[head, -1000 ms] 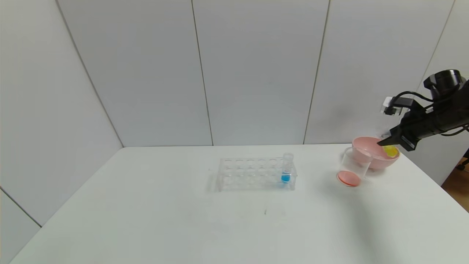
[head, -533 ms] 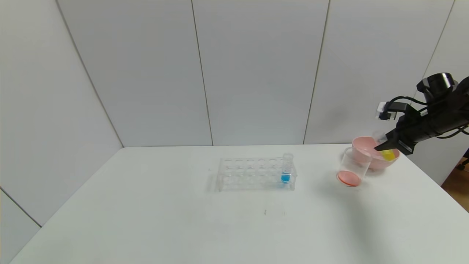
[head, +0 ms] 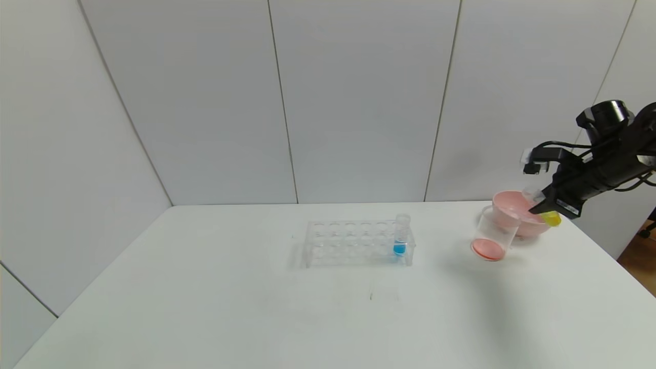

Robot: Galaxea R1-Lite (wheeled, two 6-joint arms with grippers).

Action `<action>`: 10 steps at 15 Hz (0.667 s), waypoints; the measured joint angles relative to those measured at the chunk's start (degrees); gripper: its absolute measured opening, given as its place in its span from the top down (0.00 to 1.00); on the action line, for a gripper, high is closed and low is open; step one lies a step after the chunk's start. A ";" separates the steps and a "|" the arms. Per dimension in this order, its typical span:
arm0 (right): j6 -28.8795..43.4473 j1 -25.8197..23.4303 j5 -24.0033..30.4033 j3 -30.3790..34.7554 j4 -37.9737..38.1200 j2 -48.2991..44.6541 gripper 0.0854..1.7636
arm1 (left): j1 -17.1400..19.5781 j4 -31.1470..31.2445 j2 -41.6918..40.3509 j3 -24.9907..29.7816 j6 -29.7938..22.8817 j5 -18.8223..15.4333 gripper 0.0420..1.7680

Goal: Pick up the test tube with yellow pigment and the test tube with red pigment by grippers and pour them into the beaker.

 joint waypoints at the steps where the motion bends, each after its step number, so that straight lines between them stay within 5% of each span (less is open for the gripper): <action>1: -0.41 0.51 -1.60 0.00 0.84 -0.20 0.75 | 0.00 0.00 0.00 0.00 0.00 0.02 0.03; 10: -0.83 4.60 -14.45 0.00 1.41 -0.51 0.75 | 0.00 0.00 0.00 0.00 0.02 0.02 0.03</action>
